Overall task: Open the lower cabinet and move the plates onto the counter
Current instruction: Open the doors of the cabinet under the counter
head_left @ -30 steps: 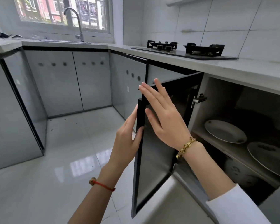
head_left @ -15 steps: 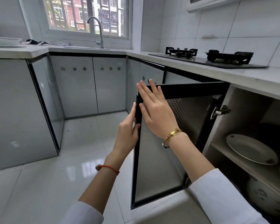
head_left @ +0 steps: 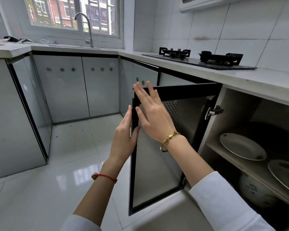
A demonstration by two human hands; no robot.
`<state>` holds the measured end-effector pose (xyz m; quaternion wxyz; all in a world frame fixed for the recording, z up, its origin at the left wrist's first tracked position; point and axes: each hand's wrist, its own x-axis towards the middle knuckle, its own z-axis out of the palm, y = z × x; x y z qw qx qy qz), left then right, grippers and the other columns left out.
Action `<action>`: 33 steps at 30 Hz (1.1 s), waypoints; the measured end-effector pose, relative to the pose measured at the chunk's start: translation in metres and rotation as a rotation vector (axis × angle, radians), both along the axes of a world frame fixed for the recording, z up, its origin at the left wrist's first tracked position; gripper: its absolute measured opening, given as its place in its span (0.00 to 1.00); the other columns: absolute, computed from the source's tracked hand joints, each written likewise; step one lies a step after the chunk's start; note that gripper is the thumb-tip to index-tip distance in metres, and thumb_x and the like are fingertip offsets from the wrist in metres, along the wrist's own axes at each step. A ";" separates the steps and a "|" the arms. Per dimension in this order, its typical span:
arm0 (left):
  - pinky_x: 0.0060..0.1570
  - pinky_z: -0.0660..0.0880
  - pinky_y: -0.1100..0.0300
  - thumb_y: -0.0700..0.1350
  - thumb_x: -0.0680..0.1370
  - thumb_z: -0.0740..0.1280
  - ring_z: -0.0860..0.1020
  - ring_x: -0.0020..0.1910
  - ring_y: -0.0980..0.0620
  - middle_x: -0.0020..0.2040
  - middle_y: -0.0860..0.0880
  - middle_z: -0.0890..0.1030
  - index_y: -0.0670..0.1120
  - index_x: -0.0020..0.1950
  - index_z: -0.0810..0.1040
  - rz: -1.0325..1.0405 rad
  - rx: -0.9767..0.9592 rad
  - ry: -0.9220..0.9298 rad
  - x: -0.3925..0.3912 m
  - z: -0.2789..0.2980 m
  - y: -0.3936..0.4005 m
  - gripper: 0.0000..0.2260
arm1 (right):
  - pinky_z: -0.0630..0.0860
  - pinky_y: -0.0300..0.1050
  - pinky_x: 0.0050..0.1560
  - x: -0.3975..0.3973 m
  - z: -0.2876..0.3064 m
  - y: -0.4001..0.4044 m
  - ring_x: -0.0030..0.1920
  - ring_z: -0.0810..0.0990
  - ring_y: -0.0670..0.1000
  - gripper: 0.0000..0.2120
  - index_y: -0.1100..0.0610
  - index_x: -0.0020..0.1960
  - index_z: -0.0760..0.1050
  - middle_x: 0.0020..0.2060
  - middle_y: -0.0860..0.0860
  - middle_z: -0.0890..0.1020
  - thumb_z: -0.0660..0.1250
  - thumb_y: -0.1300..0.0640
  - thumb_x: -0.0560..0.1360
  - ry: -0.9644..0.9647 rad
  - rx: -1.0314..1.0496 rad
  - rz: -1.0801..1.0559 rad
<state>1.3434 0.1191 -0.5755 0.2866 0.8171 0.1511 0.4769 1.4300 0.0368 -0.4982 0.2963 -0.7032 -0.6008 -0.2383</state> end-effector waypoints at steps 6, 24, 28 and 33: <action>0.74 0.54 0.67 0.39 0.78 0.66 0.55 0.78 0.52 0.79 0.48 0.55 0.43 0.79 0.54 0.049 0.048 -0.061 -0.009 0.011 -0.026 0.32 | 0.48 0.51 0.78 -0.006 0.001 -0.019 0.77 0.40 0.46 0.28 0.54 0.78 0.49 0.78 0.47 0.53 0.55 0.54 0.81 0.057 0.034 -0.001; 0.73 0.62 0.52 0.41 0.79 0.66 0.63 0.75 0.55 0.74 0.48 0.68 0.42 0.75 0.65 -0.466 0.132 -0.123 0.063 0.030 -0.131 0.25 | 0.46 0.50 0.78 0.041 -0.004 -0.217 0.78 0.45 0.46 0.25 0.55 0.77 0.55 0.77 0.48 0.57 0.54 0.52 0.82 0.014 0.113 -0.553; 0.73 0.61 0.53 0.44 0.80 0.65 0.62 0.75 0.59 0.74 0.51 0.67 0.45 0.75 0.64 -0.600 0.115 -0.055 0.091 0.027 -0.170 0.24 | 0.45 0.47 0.78 0.049 -0.010 -0.274 0.78 0.45 0.46 0.24 0.53 0.77 0.55 0.77 0.48 0.58 0.53 0.52 0.82 0.029 0.122 -0.687; 0.76 0.56 0.57 0.45 0.81 0.63 0.58 0.76 0.59 0.76 0.51 0.64 0.45 0.76 0.62 -0.709 0.201 0.042 0.121 0.020 -0.216 0.24 | 0.46 0.48 0.78 0.051 -0.017 -0.336 0.78 0.45 0.45 0.24 0.53 0.76 0.55 0.77 0.47 0.58 0.53 0.51 0.81 0.026 0.110 -0.869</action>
